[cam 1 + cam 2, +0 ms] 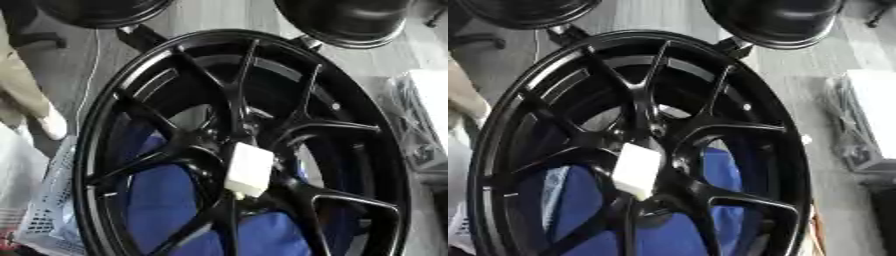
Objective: Pull the pin out of the wheel hub.
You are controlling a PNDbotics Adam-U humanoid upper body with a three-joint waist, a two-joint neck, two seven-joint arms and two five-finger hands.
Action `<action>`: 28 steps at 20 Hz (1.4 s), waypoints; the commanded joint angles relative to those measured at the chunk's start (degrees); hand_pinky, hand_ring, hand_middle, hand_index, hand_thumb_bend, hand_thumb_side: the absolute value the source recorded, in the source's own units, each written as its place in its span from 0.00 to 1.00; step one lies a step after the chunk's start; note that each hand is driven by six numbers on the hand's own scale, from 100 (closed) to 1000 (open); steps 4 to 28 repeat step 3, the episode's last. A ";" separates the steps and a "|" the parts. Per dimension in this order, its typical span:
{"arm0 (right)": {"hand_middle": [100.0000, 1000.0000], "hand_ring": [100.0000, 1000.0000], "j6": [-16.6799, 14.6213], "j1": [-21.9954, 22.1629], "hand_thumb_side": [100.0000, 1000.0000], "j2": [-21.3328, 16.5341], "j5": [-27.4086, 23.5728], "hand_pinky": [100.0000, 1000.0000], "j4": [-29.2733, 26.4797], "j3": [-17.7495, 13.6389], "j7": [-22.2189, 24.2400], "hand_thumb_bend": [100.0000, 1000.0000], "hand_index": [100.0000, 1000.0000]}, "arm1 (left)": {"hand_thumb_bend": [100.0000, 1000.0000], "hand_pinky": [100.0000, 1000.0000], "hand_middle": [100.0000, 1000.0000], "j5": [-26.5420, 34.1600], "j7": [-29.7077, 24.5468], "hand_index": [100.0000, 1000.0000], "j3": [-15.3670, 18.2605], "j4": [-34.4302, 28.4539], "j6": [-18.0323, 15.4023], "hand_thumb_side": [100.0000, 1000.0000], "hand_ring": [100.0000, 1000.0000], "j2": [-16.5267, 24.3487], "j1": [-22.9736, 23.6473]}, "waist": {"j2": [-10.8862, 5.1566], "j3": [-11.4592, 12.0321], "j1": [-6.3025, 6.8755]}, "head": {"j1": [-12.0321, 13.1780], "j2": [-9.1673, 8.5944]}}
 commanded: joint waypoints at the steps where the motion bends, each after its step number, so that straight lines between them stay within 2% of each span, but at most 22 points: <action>1: 0.65 0.75 -1.51 -0.82 0.17 -2.94 -2.55 0.78 -5.09 1.13 0.31 0.00 0.71 | 0.00 0.87 0.71 0.33 -0.37 0.79 0.10 -0.87 -0.09 0.70 0.69 0.85 -0.60 | -1.62 0.07 0.08 | -0.26 -0.58; 3: 0.64 0.75 -2.56 -1.65 0.18 -3.62 -4.06 0.77 -6.29 2.35 0.94 0.00 0.71 | 0.00 0.87 0.71 0.35 -0.43 0.79 0.07 -0.87 -0.11 0.70 0.69 0.87 -0.61 | -1.66 0.17 0.02 | -0.43 -0.51; 28: 0.64 0.75 -2.56 -1.65 0.18 -3.62 -4.06 0.77 -6.29 2.35 0.94 0.00 0.71 | 0.00 0.87 0.71 0.35 -0.43 0.79 0.07 -0.87 -0.11 0.70 0.69 0.87 -0.61 | -1.66 0.17 0.02 | -0.43 -0.51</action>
